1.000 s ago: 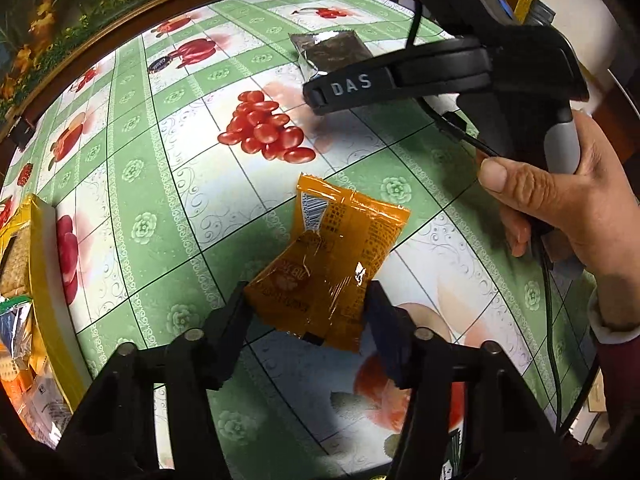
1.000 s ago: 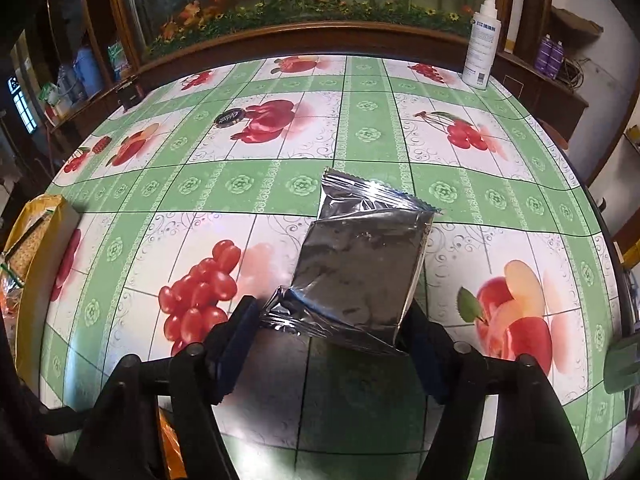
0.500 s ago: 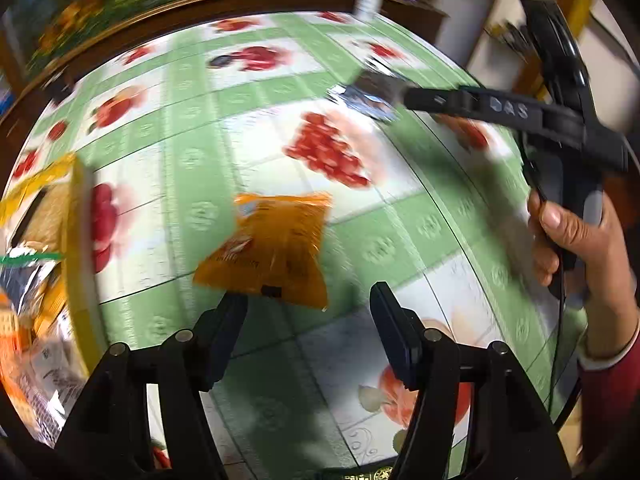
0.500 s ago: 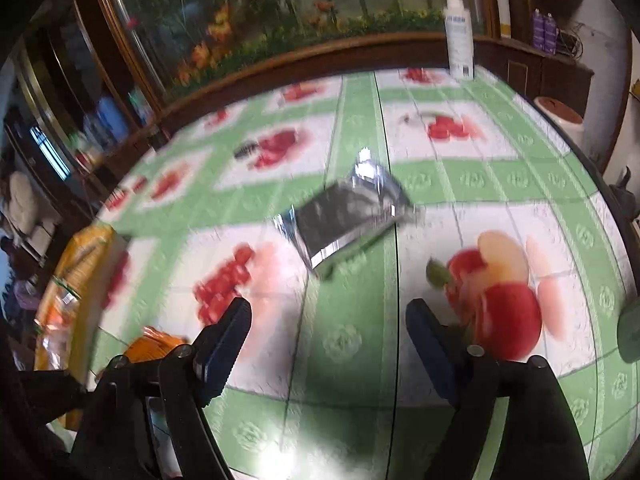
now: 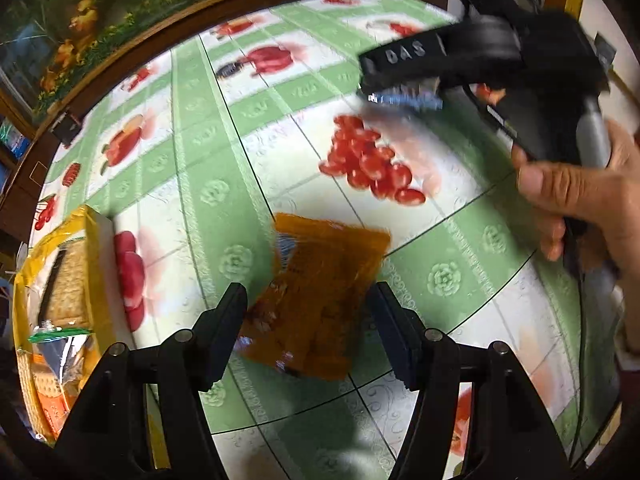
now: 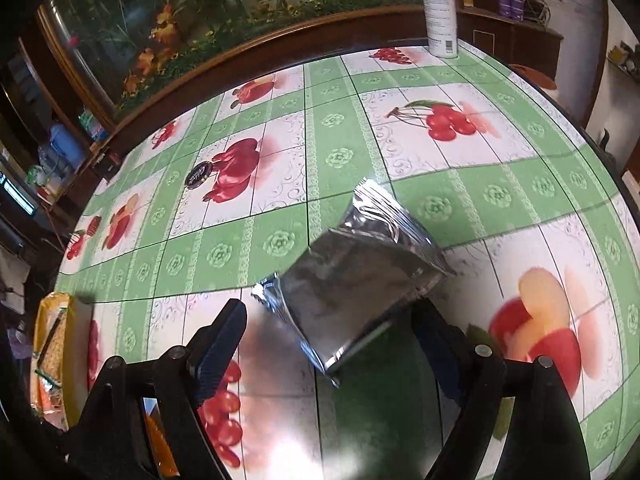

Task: Organize snacks
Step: 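Grasp the silver foil packet with the right gripper while the left gripper lifts the orange bag, then carry the orange bag and silver foil packet over the white tray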

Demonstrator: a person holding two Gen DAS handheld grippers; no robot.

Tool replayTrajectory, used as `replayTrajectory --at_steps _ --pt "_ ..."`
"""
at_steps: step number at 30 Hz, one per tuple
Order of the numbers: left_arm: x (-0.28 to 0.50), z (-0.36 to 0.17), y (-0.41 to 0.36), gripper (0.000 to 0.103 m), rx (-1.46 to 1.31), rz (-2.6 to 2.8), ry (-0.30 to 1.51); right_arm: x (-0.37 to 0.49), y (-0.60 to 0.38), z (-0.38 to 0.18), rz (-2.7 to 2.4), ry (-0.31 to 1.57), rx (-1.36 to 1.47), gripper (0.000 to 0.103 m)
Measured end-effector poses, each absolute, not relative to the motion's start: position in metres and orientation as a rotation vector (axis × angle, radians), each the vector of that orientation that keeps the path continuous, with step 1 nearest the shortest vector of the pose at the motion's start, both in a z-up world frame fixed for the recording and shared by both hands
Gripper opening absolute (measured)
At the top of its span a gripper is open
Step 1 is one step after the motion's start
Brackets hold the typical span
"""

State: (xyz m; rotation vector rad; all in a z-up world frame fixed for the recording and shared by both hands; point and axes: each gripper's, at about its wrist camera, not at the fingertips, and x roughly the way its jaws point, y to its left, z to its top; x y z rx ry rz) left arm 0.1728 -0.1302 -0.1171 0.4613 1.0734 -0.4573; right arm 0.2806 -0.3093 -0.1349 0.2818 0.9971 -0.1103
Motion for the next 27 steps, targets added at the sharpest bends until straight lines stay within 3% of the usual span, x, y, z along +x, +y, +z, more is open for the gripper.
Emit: replayTrajectory --at_steps 3,5,6,8,9,12,13,14,15,18,23,27 --pt "0.178 -0.117 -0.125 0.065 0.386 -0.452 1.068 0.288 -0.292 -0.141 -0.114 1.008 0.121 0.088" --pt "0.182 -0.118 -0.119 0.051 0.307 -0.476 1.102 0.284 -0.289 -0.142 -0.095 0.987 0.070 0.084" --pt "0.182 -0.116 -0.117 0.046 0.307 -0.458 1.095 0.282 -0.291 -0.141 -0.090 0.982 0.067 0.077" --pt "0.180 -0.116 -0.116 0.045 0.301 -0.446 1.098 0.276 -0.299 -0.138 -0.061 0.974 0.084 0.060" --pt "0.179 -0.116 -0.115 0.045 0.299 -0.446 1.098 0.273 -0.303 -0.137 -0.050 0.974 0.093 0.055" --pt "0.178 -0.115 -0.112 0.045 0.280 -0.439 1.106 0.267 -0.319 -0.135 -0.043 0.979 0.187 0.060" --pt "0.179 -0.116 -0.112 0.045 0.275 -0.436 1.110 0.267 -0.323 -0.135 -0.041 0.987 0.234 0.066" --pt "0.179 -0.117 -0.112 0.045 0.268 -0.429 1.113 0.266 -0.326 -0.134 -0.038 0.995 0.293 0.086" --pt "0.179 -0.116 -0.112 0.046 0.260 -0.420 1.114 0.265 -0.328 -0.133 -0.047 0.996 0.345 0.092" --pt "0.177 -0.118 -0.114 0.047 0.255 -0.403 1.112 0.274 -0.331 -0.133 -0.146 0.972 0.430 0.092" --pt "0.177 -0.117 -0.112 0.048 0.239 -0.389 1.112 0.303 -0.304 -0.143 -0.269 0.984 0.195 0.091" --pt "0.176 -0.117 -0.108 0.043 0.227 -0.393 1.102 0.296 -0.294 -0.139 -0.178 0.969 0.095 0.067"
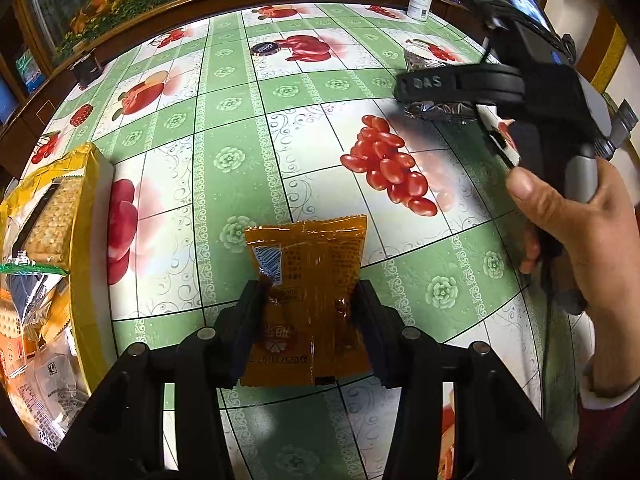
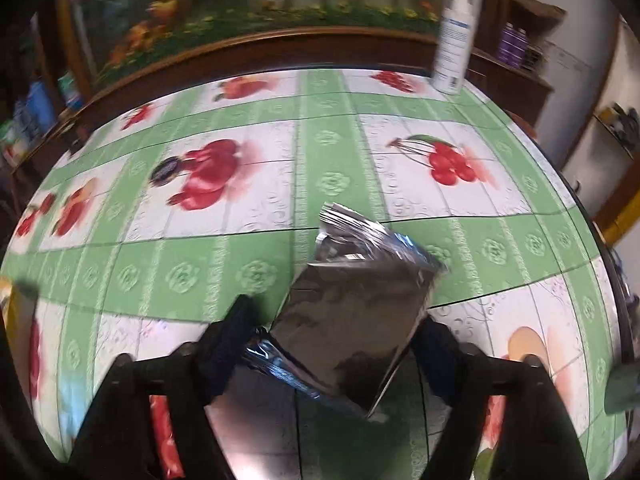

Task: Organize snacks
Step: 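Carry the orange bag and silver foil packet over the white tray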

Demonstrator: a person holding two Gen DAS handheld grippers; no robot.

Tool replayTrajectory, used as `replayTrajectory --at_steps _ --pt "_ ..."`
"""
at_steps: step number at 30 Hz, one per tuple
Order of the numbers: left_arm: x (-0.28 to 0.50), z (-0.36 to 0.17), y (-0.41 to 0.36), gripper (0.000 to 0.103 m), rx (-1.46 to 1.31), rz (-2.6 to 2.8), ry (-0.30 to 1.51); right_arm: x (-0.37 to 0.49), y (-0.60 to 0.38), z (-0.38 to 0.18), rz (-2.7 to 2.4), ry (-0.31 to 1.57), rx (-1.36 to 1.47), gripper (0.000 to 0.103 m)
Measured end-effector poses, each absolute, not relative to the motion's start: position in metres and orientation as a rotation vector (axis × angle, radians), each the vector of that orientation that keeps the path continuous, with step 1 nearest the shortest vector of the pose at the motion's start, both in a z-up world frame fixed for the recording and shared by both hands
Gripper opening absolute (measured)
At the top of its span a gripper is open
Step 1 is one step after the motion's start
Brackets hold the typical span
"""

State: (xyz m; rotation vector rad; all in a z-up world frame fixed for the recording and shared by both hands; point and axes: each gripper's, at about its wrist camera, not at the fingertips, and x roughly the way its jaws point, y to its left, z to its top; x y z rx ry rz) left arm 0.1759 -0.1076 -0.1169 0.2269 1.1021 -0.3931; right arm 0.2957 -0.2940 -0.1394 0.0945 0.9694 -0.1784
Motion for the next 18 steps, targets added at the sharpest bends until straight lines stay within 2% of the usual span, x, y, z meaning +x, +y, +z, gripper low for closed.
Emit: replayTrajectory --at_steps 6,18 --pt "0.179 -0.115 -0.092 0.034 0.143 -0.421 1.121 0.267 -0.306 -0.135 -0.038 0.949 0.140 0.057" --pt "0.162 -0.099 -0.066 0.023 0.102 -0.416 1.068 0.193 -0.302 -0.113 0.217 0.867 0.317 0.056"
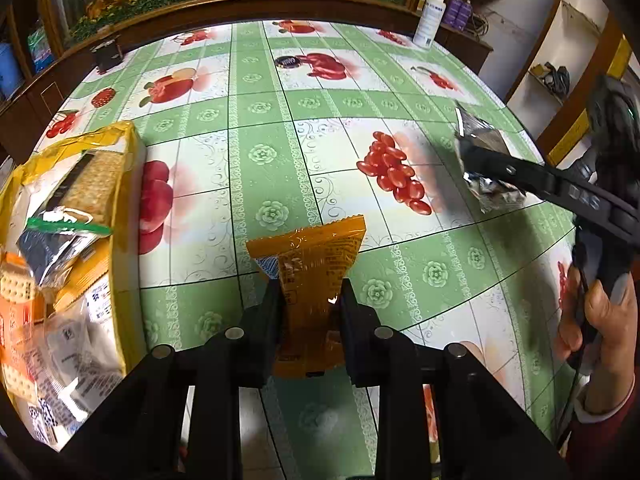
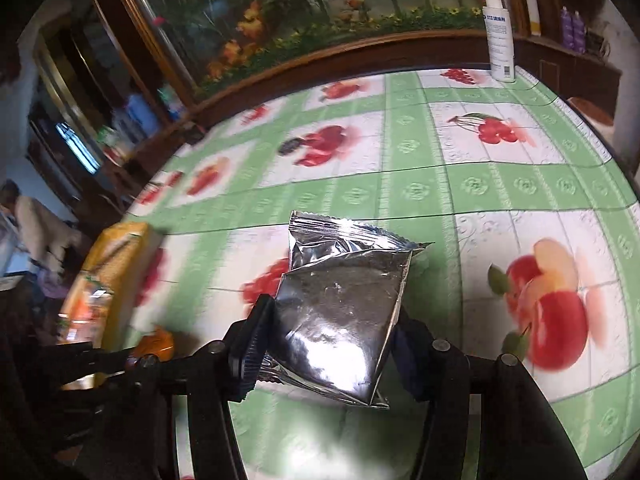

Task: Organize snacks
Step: 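Carry the orange bag and silver foil packet over the white tray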

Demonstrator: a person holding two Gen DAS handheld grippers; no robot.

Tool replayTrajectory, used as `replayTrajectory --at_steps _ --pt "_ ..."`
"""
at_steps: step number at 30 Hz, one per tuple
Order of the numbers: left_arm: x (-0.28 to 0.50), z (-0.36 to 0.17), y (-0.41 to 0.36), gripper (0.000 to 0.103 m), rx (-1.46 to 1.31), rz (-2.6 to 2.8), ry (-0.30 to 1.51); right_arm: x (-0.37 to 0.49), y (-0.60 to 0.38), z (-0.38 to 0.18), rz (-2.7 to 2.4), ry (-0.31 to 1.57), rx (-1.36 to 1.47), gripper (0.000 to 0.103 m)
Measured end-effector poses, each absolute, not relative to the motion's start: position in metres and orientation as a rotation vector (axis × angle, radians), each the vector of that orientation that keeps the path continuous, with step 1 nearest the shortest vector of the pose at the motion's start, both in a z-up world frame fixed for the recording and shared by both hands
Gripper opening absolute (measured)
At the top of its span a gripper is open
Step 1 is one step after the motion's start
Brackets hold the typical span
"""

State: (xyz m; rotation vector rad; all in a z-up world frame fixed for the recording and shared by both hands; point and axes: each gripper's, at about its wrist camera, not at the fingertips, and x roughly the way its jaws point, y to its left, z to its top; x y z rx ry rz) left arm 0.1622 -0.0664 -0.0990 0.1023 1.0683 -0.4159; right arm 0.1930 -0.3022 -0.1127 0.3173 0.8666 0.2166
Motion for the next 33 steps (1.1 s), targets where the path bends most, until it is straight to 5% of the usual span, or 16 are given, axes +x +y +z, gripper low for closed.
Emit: replayTrajectory --at_steps 33 --pt "0.062 -0.036 0.009 0.024 0.081 0.048 0.746 0.057 -0.206 -0.048 0.626 0.683 0.482 0.056"
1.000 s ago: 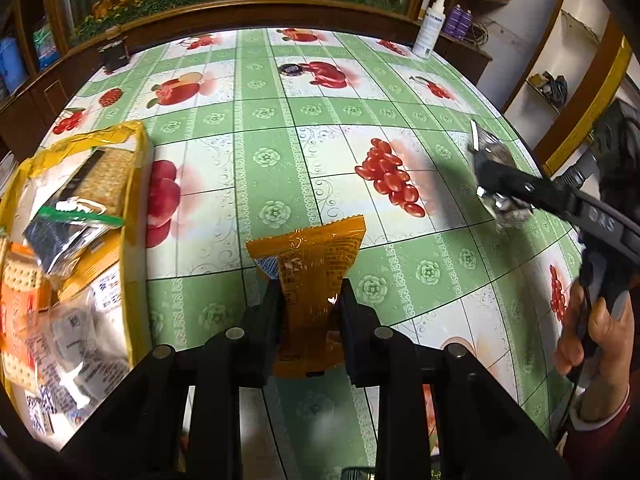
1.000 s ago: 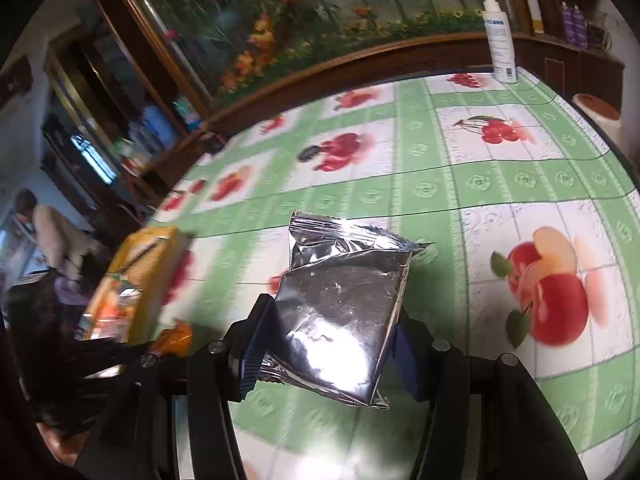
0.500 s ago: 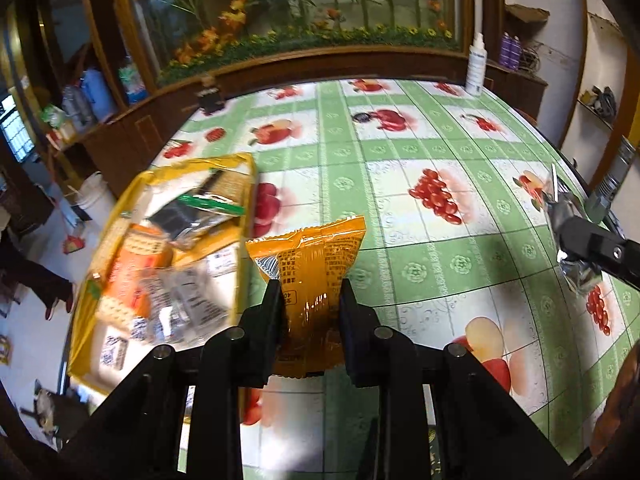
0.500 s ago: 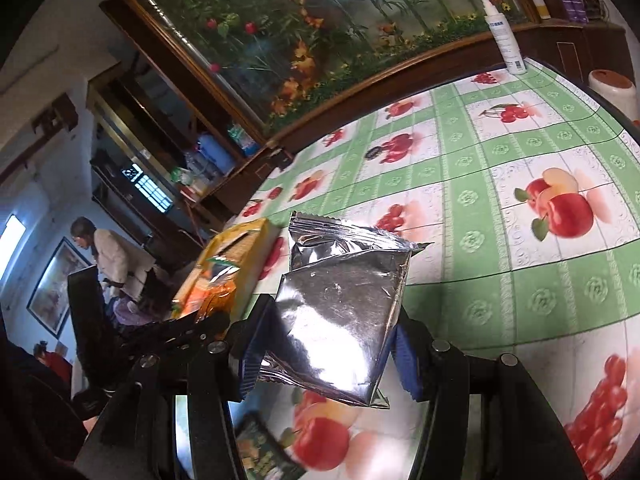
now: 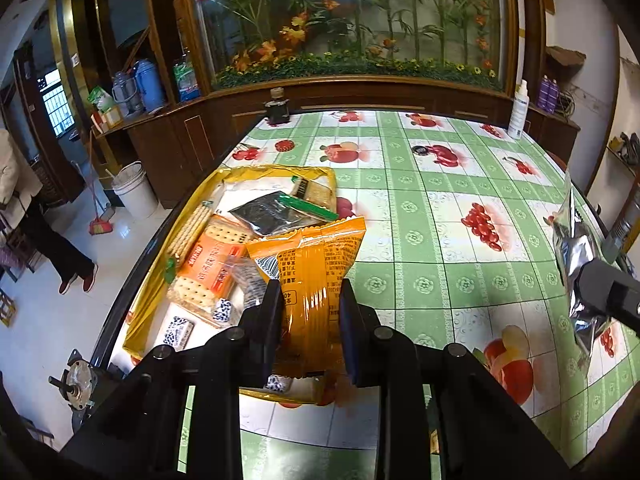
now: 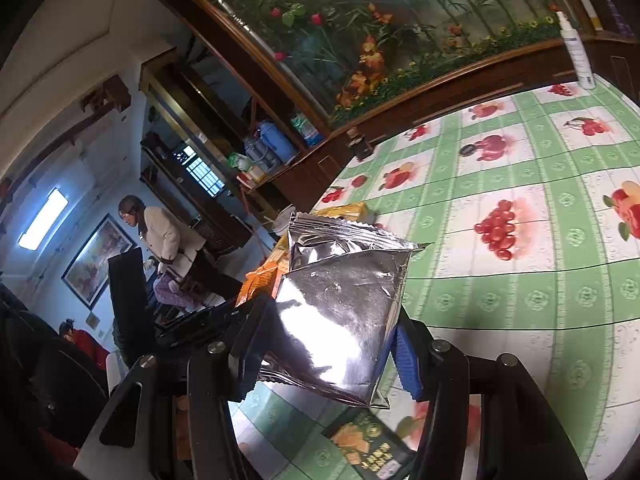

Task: Organize snacks
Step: 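Carry the orange bag and silver foil packet over the white tray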

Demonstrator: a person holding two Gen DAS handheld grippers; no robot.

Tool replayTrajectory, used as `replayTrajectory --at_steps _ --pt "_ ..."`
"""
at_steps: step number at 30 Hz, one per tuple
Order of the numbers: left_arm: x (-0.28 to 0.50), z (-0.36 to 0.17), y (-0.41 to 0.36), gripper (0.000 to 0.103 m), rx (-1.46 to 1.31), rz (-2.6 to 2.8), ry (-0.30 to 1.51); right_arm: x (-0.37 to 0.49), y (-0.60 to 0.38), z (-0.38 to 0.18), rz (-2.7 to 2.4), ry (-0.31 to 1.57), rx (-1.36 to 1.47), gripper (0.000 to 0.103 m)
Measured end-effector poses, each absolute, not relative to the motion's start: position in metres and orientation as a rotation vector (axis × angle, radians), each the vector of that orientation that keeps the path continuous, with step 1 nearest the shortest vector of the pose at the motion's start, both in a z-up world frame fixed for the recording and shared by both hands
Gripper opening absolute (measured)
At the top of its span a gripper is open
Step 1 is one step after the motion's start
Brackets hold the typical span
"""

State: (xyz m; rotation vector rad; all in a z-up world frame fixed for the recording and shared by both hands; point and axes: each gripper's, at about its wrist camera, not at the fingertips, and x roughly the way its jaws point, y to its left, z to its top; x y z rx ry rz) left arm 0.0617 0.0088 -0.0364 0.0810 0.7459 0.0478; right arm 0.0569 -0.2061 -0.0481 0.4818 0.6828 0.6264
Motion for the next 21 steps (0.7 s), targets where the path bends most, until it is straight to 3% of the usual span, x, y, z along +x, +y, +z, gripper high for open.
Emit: replayTrajectory --at_steps 21 --pt "0.062 -0.033 0.072 0.024 -0.013 0.159 0.714 0.069 -0.137 -0.038 0.721 0.706 0.385 0.056"
